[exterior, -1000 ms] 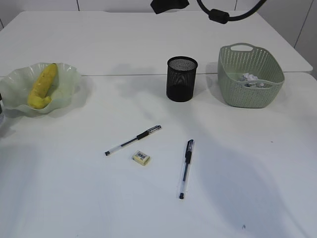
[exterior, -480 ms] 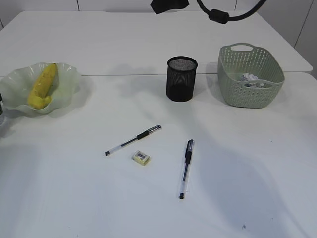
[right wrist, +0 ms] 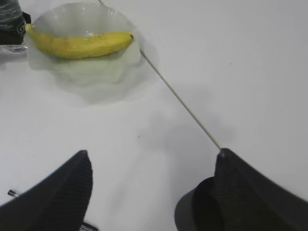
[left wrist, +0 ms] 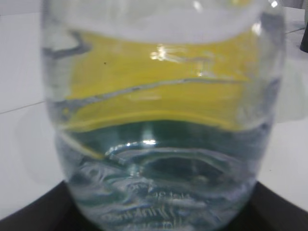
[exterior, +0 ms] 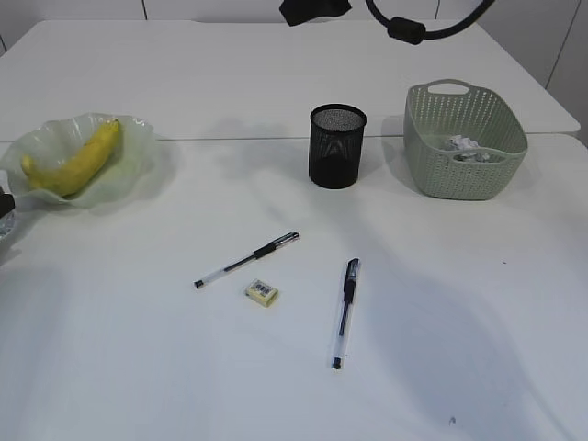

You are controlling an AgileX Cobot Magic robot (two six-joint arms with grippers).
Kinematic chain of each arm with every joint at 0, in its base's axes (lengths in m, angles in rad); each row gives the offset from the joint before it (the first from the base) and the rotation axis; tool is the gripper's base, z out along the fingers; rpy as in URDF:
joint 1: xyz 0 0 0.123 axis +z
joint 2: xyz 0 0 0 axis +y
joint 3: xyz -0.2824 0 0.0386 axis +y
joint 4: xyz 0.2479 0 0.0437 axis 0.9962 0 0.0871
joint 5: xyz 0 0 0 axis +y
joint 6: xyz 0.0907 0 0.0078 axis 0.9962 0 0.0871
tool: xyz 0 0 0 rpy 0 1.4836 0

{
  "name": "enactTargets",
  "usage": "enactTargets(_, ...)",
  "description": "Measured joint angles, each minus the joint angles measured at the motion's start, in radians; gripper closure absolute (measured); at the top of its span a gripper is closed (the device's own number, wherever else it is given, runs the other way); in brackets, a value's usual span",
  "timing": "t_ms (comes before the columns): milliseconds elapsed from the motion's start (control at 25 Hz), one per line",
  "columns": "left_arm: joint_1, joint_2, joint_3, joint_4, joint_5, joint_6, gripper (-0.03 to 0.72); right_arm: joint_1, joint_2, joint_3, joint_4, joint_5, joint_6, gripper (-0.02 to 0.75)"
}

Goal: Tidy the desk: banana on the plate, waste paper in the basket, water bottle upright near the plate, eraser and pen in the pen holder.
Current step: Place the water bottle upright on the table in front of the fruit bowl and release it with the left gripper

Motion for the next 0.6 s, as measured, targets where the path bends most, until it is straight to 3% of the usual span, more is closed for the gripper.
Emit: enactTargets(600, 0.0, 0.0, -0.038, 0.033, -0.023, -0.104, 0.199, 0.0, 0.0, 0.0, -0.007, -0.015, -0.002, 0.148)
